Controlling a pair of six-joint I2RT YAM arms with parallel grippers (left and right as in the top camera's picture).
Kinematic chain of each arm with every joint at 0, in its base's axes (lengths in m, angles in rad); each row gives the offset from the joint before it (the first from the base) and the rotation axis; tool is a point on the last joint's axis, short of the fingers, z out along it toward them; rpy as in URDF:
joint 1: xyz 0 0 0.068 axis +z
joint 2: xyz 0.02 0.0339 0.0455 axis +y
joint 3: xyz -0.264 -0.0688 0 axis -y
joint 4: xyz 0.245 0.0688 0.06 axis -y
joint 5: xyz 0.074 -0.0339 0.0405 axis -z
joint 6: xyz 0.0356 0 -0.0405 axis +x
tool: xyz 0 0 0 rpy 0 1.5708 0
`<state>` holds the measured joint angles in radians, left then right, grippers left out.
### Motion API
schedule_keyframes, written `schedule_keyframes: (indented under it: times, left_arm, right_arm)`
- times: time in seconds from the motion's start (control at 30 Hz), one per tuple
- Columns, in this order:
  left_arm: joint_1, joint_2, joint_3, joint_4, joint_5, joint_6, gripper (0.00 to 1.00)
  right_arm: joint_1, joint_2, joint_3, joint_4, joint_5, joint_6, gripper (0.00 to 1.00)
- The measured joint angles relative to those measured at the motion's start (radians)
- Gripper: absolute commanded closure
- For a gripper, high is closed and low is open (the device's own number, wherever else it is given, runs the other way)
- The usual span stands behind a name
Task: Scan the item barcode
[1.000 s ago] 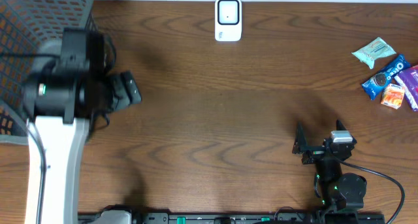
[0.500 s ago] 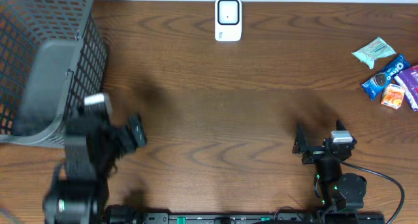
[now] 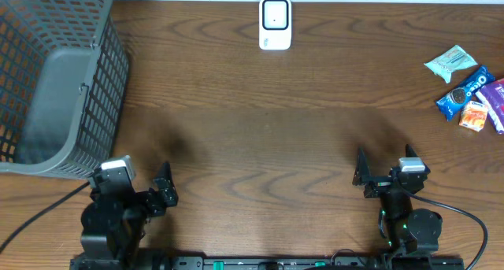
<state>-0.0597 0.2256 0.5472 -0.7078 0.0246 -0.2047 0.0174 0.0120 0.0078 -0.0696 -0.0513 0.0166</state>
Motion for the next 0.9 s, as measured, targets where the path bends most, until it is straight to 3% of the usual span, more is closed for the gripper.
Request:
schedule_keyframes:
  times: [0.37, 0.6, 0.9]
  left_arm:
    - [0.000, -0.169, -0.245, 0.377, 0.074, 0.085, 0.02]
    - [0.000, -0.211, -0.341, 0.509, 0.101, 0.110, 0.02]
    - [0.032, -0.216, -0.488, 0.803, 0.092, 0.122, 0.02]
  right_arm:
    - [0.000, 0.000, 0.000, 0.000, 0.000, 0.000, 0.01]
    - [0.000, 0.000, 0.000, 0.000, 0.000, 0.000, 0.01]
    - [0.000, 0.000, 0.000, 0.000, 0.000, 0.000, 0.01]
